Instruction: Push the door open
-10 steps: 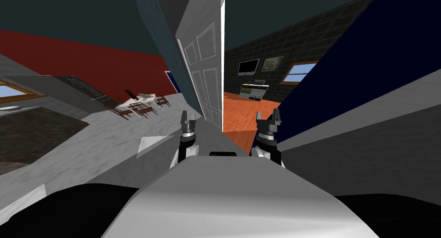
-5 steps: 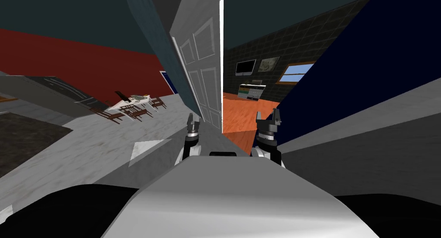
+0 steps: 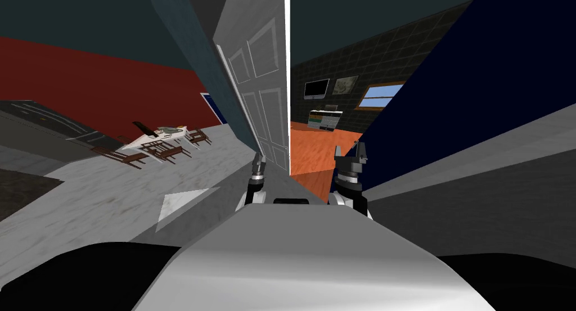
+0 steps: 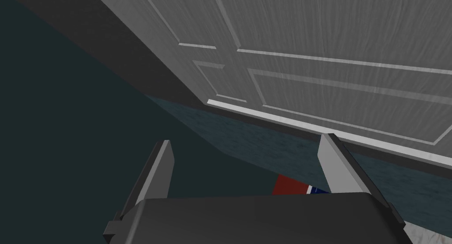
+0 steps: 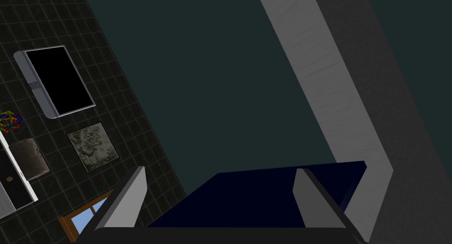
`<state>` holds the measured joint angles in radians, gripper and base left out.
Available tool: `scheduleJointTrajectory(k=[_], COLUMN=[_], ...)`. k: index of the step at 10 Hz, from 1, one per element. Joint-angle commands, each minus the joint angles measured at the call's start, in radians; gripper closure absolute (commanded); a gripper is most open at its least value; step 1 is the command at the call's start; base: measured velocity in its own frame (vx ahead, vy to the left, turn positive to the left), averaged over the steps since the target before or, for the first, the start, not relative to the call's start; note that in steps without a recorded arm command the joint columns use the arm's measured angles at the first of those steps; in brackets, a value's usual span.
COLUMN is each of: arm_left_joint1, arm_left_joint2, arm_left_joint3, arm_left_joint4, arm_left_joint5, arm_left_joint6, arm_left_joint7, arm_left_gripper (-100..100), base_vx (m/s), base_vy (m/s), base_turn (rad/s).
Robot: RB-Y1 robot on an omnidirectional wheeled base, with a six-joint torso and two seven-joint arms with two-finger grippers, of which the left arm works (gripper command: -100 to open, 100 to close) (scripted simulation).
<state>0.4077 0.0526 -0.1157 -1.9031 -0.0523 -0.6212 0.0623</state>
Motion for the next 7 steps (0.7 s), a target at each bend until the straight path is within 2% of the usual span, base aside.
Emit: scheduleJointTrajectory(k=[1,3,5,6,7], arm_left_joint1=[-0.019,-0.029,-0.048,-0.048,-0.058], arm_left_joint2=[0.005,0.009,0.015,0.015,0.018], arm_left_joint3=[-0.014,-0.023,-0.041,-0.041,-0.050], arm_left_joint4=[0.050,0.086,0.152,0.158,0.194], arm_left_joint5=[-0.001,-0.002,-0.004,-0.004,-0.005], arm_left_joint6=[0.001,-0.004,-0.014,-0.014,-0.019], arm_left_joint7=[0.001,0.002,0.005,0.005,0.006], arm_left_gripper=[-100,-100,-100,-100,-100], base_vx=[0.115,0.079,0.050,0.045,0.047], base_vy=[0.071,0.063,0.062,0.051,0.042], base_turn=[-0.109,-0.066,-0.097,-0.043,-0.069])
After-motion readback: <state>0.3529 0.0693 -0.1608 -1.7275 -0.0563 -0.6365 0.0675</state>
